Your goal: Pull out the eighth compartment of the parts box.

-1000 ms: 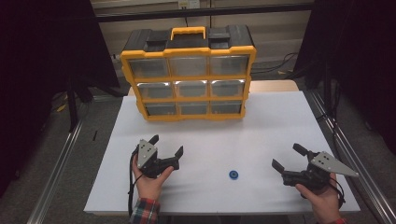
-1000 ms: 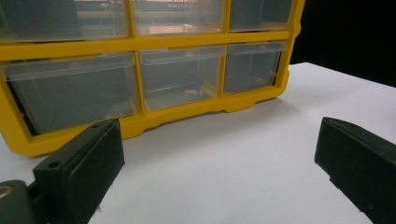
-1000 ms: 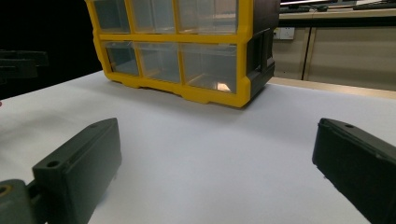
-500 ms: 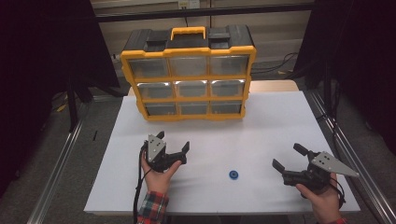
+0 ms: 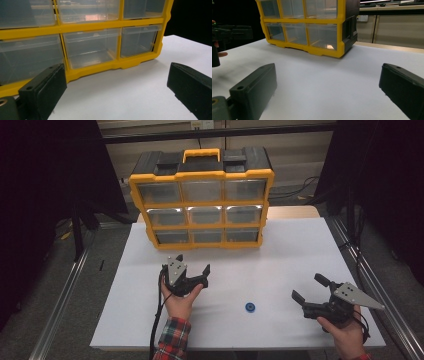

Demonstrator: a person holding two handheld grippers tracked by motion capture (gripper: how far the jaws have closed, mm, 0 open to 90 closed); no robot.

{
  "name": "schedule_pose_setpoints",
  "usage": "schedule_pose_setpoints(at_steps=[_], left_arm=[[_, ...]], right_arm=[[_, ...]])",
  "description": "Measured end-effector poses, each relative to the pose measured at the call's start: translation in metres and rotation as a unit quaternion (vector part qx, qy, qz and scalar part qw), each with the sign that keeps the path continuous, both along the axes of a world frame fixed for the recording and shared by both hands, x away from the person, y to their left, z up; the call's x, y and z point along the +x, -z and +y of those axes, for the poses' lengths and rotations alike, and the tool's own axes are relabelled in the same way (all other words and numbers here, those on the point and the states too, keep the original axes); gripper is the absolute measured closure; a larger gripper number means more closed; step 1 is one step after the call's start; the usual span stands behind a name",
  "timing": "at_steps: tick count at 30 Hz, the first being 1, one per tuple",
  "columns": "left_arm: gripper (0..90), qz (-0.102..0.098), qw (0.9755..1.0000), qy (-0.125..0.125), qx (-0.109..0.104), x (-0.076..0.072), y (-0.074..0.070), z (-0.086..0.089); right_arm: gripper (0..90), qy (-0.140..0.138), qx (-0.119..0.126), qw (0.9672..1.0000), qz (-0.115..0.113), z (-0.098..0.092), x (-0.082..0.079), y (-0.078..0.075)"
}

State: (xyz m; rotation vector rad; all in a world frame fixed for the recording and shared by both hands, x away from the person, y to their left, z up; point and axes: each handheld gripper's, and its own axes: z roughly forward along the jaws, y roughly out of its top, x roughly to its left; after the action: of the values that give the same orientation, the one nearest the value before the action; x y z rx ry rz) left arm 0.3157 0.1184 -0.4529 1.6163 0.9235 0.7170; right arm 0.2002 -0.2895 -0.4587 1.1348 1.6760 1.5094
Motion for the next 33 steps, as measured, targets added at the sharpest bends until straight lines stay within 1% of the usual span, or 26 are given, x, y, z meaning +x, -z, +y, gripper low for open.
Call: schedule_pose_setpoints(at_steps=[2,3,4,5,7,8,10,12,13,14,15,16,18,19,20,21,22,23,24,25,26,28,29,30,32,33], left_arm=[[2.5,0.001,1.0,-0.004,-0.001,0.001,-0.001,-0.003],[2.5,0.003,1.0,-0.004,-0.008,0.003,-0.001,-0.006],[2.5,0.003,1.0,-0.004,-0.008,0.003,-0.001,-0.006],[2.5,0.002,1.0,-0.004,-0.003,0.005,-0.002,-0.006],[2.5,0.002,0.9999,-0.013,-0.009,0.006,-0.002,-0.008],[2.5,0.0,0.9999,-0.012,-0.004,0.008,-0.003,-0.008],[2.5,-0.002,0.9999,-0.009,-0.011,0.01,-0.002,-0.01],[2.5,0.0,0.9998,-0.014,-0.012,0.011,-0.002,-0.013],[2.5,0.0,0.9999,-0.01,-0.011,0.012,-0.002,-0.013],[2.5,0.001,0.9998,-0.013,-0.016,0.012,-0.001,-0.015],[2.5,0.001,0.9998,-0.018,-0.013,0.013,-0.001,-0.017],[2.5,0.001,0.9999,-0.01,-0.011,0.014,-0.001,-0.018],[2.5,0.0,0.9999,-0.015,-0.006,0.016,-0.002,-0.02],[2.5,0.002,0.9998,-0.017,-0.012,0.017,-0.001,-0.022],[2.5,0.0,0.9999,-0.014,-0.009,0.019,-0.001,-0.022],[2.5,0.005,0.9997,-0.015,-0.018,0.02,-0.001,-0.025],[2.5,0.005,0.9996,-0.015,-0.021,0.022,-0.002,-0.026],[2.4,0.004,0.9998,-0.011,-0.015,0.023,-0.003,-0.026],[2.3,0.002,0.9997,-0.015,-0.02,0.023,-0.003,-0.029],[2.7,0.002,0.9998,-0.011,-0.019,0.024,-0.004,-0.03],[3.0,0.002,0.9997,-0.019,-0.016,0.025,-0.004,-0.031],[2.5,0.005,0.9994,-0.026,-0.024,0.028,-0.003,-0.033],[2.5,0.003,0.9995,-0.025,-0.021,0.029,-0.003,-0.033],[2.5,0.005,0.9991,-0.026,-0.031,0.03,-0.003,-0.034],[2.5,0.0,0.9994,-0.026,-0.023,0.033,-0.004,-0.033],[2.5,-0.001,0.9993,-0.028,-0.025,0.033,-0.004,-0.033]], right_arm=[[0.8,-0.001,-0.001,1.0,0.0,0.0,0.0,0.0],[0.8,-0.001,0.0,1.0,0.0,0.0,0.0,0.0],[0.8,-0.001,0.0,1.0,0.0,0.0,0.0,0.0],[0.8,-0.001,0.0,1.0,0.0,0.0,0.0,0.0],[0.8,0.0,0.0,1.0,0.0,0.0,0.0,0.0],[0.8,-0.004,-0.004,1.0,0.0,0.0,0.0,0.0],[0.8,-0.005,-0.005,1.0,-0.001,0.0,0.0,0.0],[0.9,-0.004,-0.004,1.0,-0.001,0.0,0.0,0.0],[0.9,-0.004,-0.004,1.0,-0.001,0.0,0.0,0.0],[0.8,-0.003,-0.004,1.0,-0.001,0.0,0.0,0.0],[0.9,-0.003,-0.004,1.0,-0.001,0.0,0.0,0.0],[0.8,-0.004,-0.004,1.0,-0.001,0.0,0.0,0.0],[0.8,-0.004,-0.004,1.0,-0.001,0.0,0.0,0.0],[0.9,-0.004,-0.004,1.0,-0.001,0.0,0.0,0.0],[0.8,-0.004,-0.005,1.0,-0.001,0.0,0.0,0.0],[0.8,-0.005,-0.004,1.0,-0.001,0.0,0.0,0.0],[0.9,-0.005,-0.004,1.0,-0.001,0.0,0.0,0.0],[0.9,-0.005,-0.005,1.0,0.0,0.0,0.0,0.0],[0.9,-0.005,-0.005,1.0,-0.001,0.0,0.0,0.0],[0.9,-0.005,-0.004,1.0,0.0,0.0,0.0,0.0],[0.9,-0.005,-0.004,1.0,-0.001,0.0,0.0,0.0],[0.9,-0.005,-0.003,1.0,-0.002,0.0,-0.001,0.0],[0.9,-0.005,-0.003,1.0,-0.002,0.0,-0.001,0.0],[0.9,-0.005,-0.003,1.0,-0.002,0.0,-0.001,0.0],[0.9,-0.005,-0.004,1.0,-0.002,0.0,-0.001,0.0],[0.9,-0.005,-0.004,1.0,-0.002,0.0,-0.001,0.0]])
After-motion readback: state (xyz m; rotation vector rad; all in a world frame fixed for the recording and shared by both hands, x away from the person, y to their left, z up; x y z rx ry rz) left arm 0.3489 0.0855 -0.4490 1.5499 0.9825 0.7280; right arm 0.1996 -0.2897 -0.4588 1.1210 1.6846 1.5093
